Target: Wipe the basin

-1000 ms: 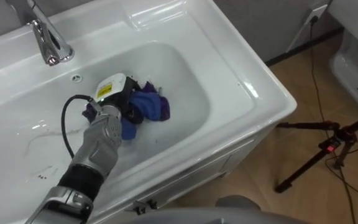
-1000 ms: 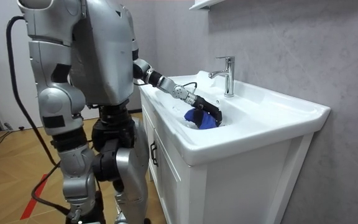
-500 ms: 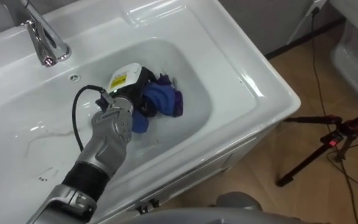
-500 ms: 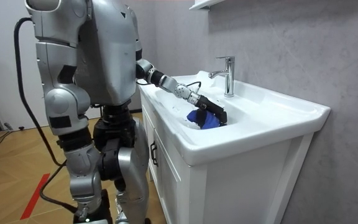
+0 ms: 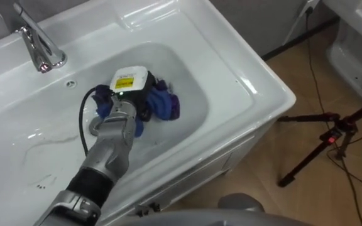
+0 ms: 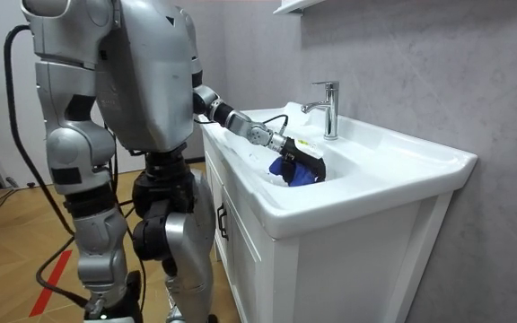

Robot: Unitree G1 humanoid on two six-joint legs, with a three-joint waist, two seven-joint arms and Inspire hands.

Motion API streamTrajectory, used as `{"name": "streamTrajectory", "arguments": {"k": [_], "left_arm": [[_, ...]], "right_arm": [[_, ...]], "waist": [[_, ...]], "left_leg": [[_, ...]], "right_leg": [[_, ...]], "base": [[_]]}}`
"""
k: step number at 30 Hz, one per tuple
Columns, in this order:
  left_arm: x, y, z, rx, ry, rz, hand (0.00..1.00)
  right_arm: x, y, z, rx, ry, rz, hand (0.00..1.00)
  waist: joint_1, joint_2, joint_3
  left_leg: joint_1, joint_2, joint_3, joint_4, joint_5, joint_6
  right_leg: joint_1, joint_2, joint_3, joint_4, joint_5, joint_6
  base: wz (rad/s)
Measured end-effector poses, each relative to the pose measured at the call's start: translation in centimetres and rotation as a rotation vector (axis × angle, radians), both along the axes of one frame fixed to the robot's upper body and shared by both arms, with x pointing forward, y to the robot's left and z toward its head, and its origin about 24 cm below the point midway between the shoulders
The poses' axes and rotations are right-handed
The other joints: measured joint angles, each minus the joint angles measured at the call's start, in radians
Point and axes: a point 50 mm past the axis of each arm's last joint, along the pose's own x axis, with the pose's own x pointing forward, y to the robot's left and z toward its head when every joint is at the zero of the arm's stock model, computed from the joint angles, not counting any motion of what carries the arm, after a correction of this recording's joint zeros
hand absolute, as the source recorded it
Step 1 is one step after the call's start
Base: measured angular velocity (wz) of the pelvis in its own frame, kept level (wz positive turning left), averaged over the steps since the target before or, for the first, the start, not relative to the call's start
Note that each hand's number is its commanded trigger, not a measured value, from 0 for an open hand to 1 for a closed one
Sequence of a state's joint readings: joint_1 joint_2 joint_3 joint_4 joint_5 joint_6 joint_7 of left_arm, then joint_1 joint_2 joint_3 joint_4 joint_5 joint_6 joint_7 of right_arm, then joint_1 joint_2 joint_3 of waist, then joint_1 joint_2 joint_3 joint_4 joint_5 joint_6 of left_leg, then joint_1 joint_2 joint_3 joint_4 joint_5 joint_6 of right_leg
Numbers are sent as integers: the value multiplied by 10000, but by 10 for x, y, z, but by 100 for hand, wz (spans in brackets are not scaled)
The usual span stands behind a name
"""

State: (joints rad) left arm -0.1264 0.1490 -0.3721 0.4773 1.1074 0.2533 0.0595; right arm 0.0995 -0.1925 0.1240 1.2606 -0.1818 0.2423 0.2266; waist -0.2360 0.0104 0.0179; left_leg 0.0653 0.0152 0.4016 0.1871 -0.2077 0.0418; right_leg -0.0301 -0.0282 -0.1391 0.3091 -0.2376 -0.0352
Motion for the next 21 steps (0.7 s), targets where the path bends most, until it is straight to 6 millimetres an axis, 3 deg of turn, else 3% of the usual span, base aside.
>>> {"name": "streamTrajectory", "arguments": {"k": [8, 12, 16, 21], "left_arm": [[-11, 47, -19, 2201, 892, 849, 100], [-28, 82, -27, 3826, 1628, 1290, 100], [-35, 100, -30, 4460, 1914, 1701, 100], [-45, 124, -33, 4610, 2232, 2549, 100]], "right_arm": [[3, -7, 2, -325, -257, -553, 0], [4, -14, 4, -678, -450, -894, 0], [6, -19, 6, -968, -656, -1091, 0], [8, -31, 9, -1418, -1063, -1447, 0]], "waist": [[243, 41, -52], [242, 144, -263], [479, 244, -336], [540, 367, -325]], "left_leg": [[165, 120, 97, 10, -46, -100], [93, 224, 111, 139, -35, -159], [84, 296, 108, 191, -21, -211], [141, 357, 95, 199, 2, -268]], "right_leg": [[149, 131, 61, -14, 84, -133], [165, 210, 45, -204, 168, -219], [196, 291, 88, -359, 253, -284], [240, 384, 184, -445, 286, -357]], "base": [[-8], [0], [-7], [-9]]}}
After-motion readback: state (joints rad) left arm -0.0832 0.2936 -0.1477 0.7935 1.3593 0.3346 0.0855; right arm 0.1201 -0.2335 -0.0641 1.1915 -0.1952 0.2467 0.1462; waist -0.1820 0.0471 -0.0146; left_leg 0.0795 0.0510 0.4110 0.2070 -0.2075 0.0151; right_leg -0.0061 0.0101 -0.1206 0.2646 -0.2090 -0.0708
